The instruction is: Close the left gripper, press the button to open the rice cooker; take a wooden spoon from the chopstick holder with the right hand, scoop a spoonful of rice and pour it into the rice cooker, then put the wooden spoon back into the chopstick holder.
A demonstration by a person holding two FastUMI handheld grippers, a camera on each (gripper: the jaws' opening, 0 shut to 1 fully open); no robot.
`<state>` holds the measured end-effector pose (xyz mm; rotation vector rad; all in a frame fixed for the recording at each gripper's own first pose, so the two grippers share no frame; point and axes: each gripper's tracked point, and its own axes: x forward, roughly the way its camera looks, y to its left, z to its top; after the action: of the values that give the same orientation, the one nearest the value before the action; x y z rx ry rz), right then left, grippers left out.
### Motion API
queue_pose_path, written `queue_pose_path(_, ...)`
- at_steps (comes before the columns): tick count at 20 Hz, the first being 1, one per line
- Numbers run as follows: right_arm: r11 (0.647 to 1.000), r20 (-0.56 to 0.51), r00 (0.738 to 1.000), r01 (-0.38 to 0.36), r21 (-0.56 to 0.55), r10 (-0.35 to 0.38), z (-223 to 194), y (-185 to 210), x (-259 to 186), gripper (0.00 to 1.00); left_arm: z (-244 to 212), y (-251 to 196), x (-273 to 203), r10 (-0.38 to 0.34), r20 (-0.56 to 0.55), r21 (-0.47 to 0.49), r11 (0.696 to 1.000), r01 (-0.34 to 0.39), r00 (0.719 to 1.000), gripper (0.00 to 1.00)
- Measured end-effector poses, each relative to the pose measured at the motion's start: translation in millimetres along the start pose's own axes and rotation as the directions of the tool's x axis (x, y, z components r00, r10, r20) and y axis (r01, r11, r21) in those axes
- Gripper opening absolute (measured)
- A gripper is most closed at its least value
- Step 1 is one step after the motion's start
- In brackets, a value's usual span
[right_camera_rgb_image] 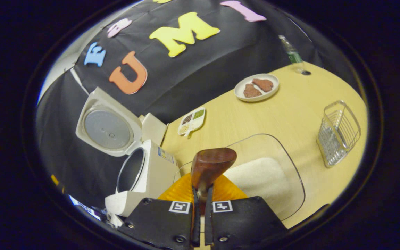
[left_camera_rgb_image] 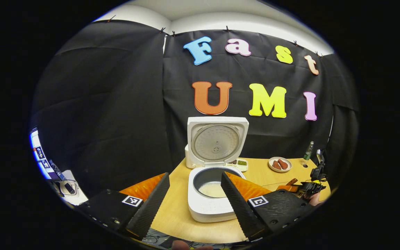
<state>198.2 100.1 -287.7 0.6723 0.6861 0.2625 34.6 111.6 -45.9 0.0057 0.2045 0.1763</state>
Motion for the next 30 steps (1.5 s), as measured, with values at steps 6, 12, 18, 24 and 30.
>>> queue_pose_path(6, 0.957, 0.05, 0.999, -0.033, 0.288, 0.02, 21.6, -33.6, -25.9, 0.1, 5.6, -25.8, -0.2, -0.049, 0.001, 0.022, 0.999, 0.049, 0.999, 0.95)
queue_pose_path(12, 0.94, 0.149, 0.989, -0.068, 0.333, 0.019, 58.7, -47.4, -60.8, 0.1, 8.6, -49.7, -1.1, -0.097, 0.012, 0.006, 0.995, 0.097, 0.995, 0.95)
queue_pose_path(18, 0.917, 0.231, 0.972, -0.129, 0.377, 0.041, 99.1, -18.0, -91.7, 0.1, 7.7, -42.0, -2.2, -0.103, 0.035, -0.014, 0.995, 0.104, 0.994, 0.95)
queue_pose_path(24, 0.913, 0.256, 0.95, -0.256, 0.317, 0.178, 131.5, 88.2, -87.9, 0.1, -5.3, -11.1, -8.1, -0.077, 0.04, -0.025, 0.997, 0.078, 0.996, 0.95)
queue_pose_path(30, 0.928, 0.204, 0.941, -0.311, 0.206, 0.27, 121.4, 187.2, -26.6, 0.1, -24.6, 28.5, -21.1, -0.017, 0.007, -0.064, 0.998, 0.017, 1.0, 0.94)
